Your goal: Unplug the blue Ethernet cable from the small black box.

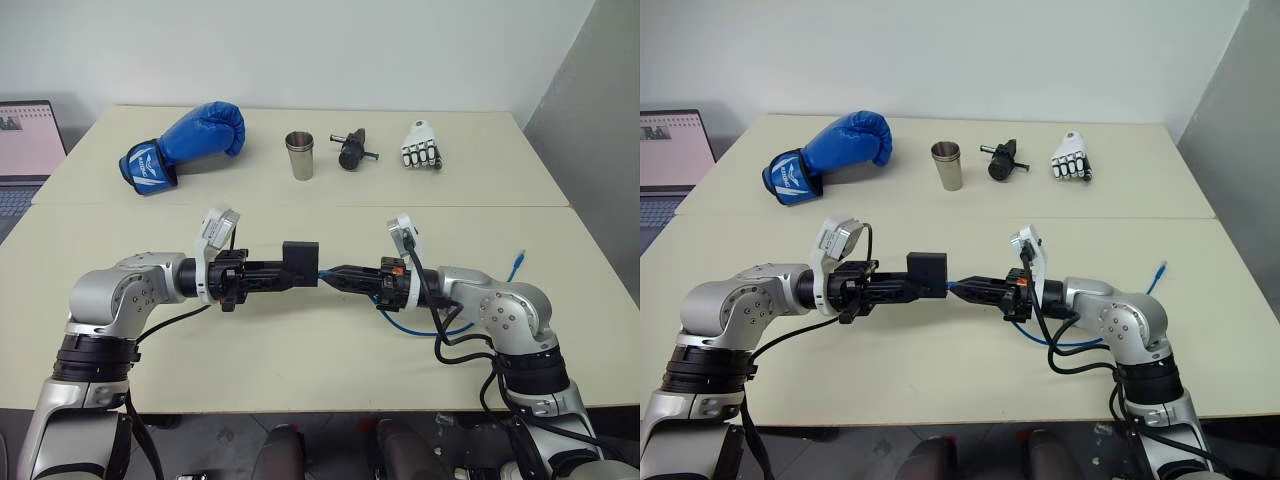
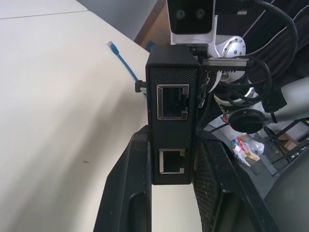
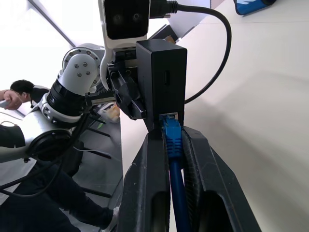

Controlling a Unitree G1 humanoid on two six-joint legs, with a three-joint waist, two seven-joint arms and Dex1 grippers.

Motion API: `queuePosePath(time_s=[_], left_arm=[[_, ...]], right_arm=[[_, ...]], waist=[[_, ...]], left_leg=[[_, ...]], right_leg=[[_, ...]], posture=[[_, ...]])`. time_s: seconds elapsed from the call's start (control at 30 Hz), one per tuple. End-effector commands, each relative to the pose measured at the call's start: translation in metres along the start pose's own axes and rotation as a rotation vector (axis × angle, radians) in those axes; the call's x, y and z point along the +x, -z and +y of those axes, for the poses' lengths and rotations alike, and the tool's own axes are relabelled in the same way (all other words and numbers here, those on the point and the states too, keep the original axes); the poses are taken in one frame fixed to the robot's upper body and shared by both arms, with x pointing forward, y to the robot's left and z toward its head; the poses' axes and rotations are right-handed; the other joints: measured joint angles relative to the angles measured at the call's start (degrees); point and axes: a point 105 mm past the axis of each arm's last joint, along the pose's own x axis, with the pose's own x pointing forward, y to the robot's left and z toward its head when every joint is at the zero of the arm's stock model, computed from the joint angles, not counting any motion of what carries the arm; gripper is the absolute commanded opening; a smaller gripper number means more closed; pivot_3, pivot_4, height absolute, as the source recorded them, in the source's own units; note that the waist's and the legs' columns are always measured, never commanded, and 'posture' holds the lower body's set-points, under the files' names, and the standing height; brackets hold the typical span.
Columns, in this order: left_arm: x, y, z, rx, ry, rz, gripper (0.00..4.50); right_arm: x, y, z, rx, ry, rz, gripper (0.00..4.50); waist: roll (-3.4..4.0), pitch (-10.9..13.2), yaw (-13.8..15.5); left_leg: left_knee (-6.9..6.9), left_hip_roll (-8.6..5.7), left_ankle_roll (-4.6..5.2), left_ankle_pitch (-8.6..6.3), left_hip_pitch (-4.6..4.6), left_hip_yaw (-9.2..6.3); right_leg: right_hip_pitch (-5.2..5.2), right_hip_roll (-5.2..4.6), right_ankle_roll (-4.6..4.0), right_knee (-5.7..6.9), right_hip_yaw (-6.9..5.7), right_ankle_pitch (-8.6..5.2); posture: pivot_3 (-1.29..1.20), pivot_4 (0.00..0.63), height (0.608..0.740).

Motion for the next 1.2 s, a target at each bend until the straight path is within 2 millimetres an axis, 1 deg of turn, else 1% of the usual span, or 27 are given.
queuePosePath(time_s=[0.03, 0.13, 0.4, 0.6, 0.67, 0.7, 0.77, 0.8, 0.87, 0.9, 0.93, 1.0, 1.07, 1.1, 1.13, 1.17, 1.2], left_arm=[[0.004, -0.004, -0.005, 0.037, 0.030, 0.017, 0.78], [0.001, -0.004, -0.003, 0.042, 0.014, 0.019, 0.78], [-0.022, -0.003, 0.015, 0.044, -0.104, 0.015, 0.78], [-0.027, 0.005, 0.018, 0.039, -0.119, 0.045, 0.78], [-0.027, 0.006, 0.019, 0.039, -0.126, 0.046, 0.78], [-0.027, 0.006, 0.019, 0.040, -0.131, 0.045, 0.78], [-0.027, 0.006, 0.021, 0.041, -0.139, 0.043, 0.78], [-0.025, 0.007, 0.022, 0.048, -0.149, 0.043, 0.78], [-0.023, 0.009, 0.024, 0.056, -0.158, 0.045, 0.78], [-0.021, 0.009, 0.024, 0.058, -0.160, 0.042, 0.78], [-0.019, 0.010, 0.024, 0.060, -0.160, 0.042, 0.78], [-0.017, 0.011, 0.024, 0.070, -0.165, 0.044, 0.78], [-0.017, 0.011, 0.025, 0.081, -0.176, 0.046, 0.78], [-0.017, 0.011, 0.026, 0.087, -0.184, 0.045, 0.78], [-0.016, 0.011, 0.026, 0.091, -0.190, 0.044, 0.78], [-0.016, 0.010, 0.027, 0.102, -0.201, 0.043, 0.78], [-0.016, 0.009, 0.029, 0.112, -0.217, 0.033, 0.78]], right_arm=[[0.002, -0.009, 0.010, -0.022, -0.038, -0.023, 0.09], [-0.001, -0.010, 0.009, -0.003, -0.033, -0.034, 0.09], [-0.024, -0.009, -0.001, 0.014, 0.036, -0.029, 0.07], [-0.041, -0.012, -0.010, 0.007, 0.106, -0.049, 0.02], [-0.047, -0.017, -0.017, -0.009, 0.156, -0.073, 0.02], [-0.049, -0.019, -0.022, -0.025, 0.194, -0.084, 0.02], [-0.058, -0.028, -0.046, -0.085, 0.346, -0.130, 0.02], [-0.072, -0.037, -0.075, -0.151, 0.536, -0.169, 0.02], [-0.094, -0.047, -0.111, -0.277, 0.796, -0.183, 0.02], [-0.106, -0.049, -0.126, -0.348, 0.910, -0.164, 0.02], [-0.113, -0.050, -0.136, -0.395, 0.976, -0.147, 0.02], [-0.121, -0.050, -0.149, -0.451, 1.063, -0.129, 0.02], [-0.125, -0.049, -0.155, -0.472, 1.098, -0.122, 0.02], [-0.125, -0.048, -0.157, -0.475, 1.104, -0.120, 0.72], [-0.125, -0.048, -0.158, -0.477, 1.106, -0.119, 0.79], [-0.125, -0.048, -0.158, -0.477, 1.103, -0.122, 0.98], [-0.124, -0.048, -0.157, -0.475, 1.093, -0.125, 1.37]], waist=[[0.00, 0.00, 0.00], [0.00, 0.00, 0.00], [0.00, 0.00, 0.02], [0.01, 0.02, 0.02], [0.01, 0.02, 0.02], [0.01, 0.02, 0.02], [0.01, 0.02, 0.02], [0.01, 0.02, 0.02], [0.01, 0.02, -0.04], [0.02, 0.03, -0.04], [0.02, 0.03, -0.04], [0.02, 0.03, 0.01], [0.02, 0.03, -0.03], [0.03, 0.03, -0.04], [0.03, 0.03, -0.03], [0.04, 0.04, -0.03], [0.04, 0.04, -0.04]], left_leg=[[0.00, 0.00, 0.00, 0.00, 0.00, 0.00], [0.00, 0.00, 0.00, 0.00, 0.00, 0.00], [0.00, 0.00, 0.00, 0.00, -0.01, 0.01], [-0.02, -0.01, 0.01, 0.00, -0.02, 0.03], [-0.02, 0.00, 0.01, 0.00, -0.02, 0.03], [-0.02, 0.00, 0.01, 0.00, -0.02, 0.03], [-0.02, 0.00, 0.01, 0.00, -0.02, 0.03], [-0.02, -0.01, 0.01, 0.00, -0.02, 0.03], [0.00, -0.01, 0.01, 0.00, 0.00, 0.06], [-0.01, -0.02, 0.01, 0.00, 0.01, 0.12], [0.00, -0.03, 0.01, 0.00, 0.01, 0.18], [-0.01, -0.02, 0.01, 0.00, -0.01, 0.22], [-0.03, -0.01, 0.01, 0.00, -0.04, 0.24], [-0.05, -0.01, 0.00, -0.01, -0.04, 0.28], [-0.06, -0.01, 0.01, 0.00, -0.04, 0.31], [-0.07, -0.01, 0.00, -0.01, -0.04, 0.35], [-0.07, 0.00, 0.00, -0.01, -0.04, 0.37]], right_leg=[[0.00, 0.00, 0.00, 0.00, 0.00, 0.00], [0.00, 0.00, 0.01, 0.00, 0.01, -0.01], [0.00, 0.00, 0.02, -0.01, 0.00, -0.01], [-0.02, 0.00, 0.22, -0.02, 0.00, -0.13], [-0.02, 0.00, 0.22, -0.02, 0.02, -0.13], [-0.02, 0.00, 0.22, -0.02, 0.02, -0.13], [-0.02, 0.00, 0.22, -0.02, 0.02, -0.13], [-0.02, 0.00, 0.22, -0.02, 0.02, -0.13], [-0.02, 0.00, 0.24, -0.02, 0.03, -0.13], [-0.03, 0.00, 0.26, -0.02, 0.04, -0.12], [-0.05, -0.01, 0.28, -0.02, 0.06, -0.11], [-0.06, -0.01, 0.26, -0.03, 0.09, -0.10], [-0.09, -0.01, -0.02, -0.04, 0.12, 0.03], [-0.11, -0.01, -0.04, -0.04, 0.13, 0.03], [-0.11, -0.01, -0.05, -0.04, 0.15, 0.03], [-0.11, -0.01, -0.05, -0.04, 0.18, 0.03], [-0.11, -0.02, -0.05, -0.06, 0.19, 0.03]], posture=[[0.00, 0.150, 0.740], [0.00, 0.150, 0.740], [0.00, 0.150, 0.740], [0.00, 0.150, 0.740], [0.00, 0.150, 0.740], [0.00, 0.150, 0.740], [0.00, 0.150, 0.740], [0.00, 0.150, 0.740], [0.00, 0.150, 0.740], [0.00, 0.150, 0.740], [0.00, 0.150, 0.740], [0.00, 0.150, 0.740], [0.00, 0.150, 0.740], [0.00, 0.150, 0.740], [0.00, 0.150, 0.740], [0.00, 0.150, 0.740], [0.00, 0.150, 0.740]])
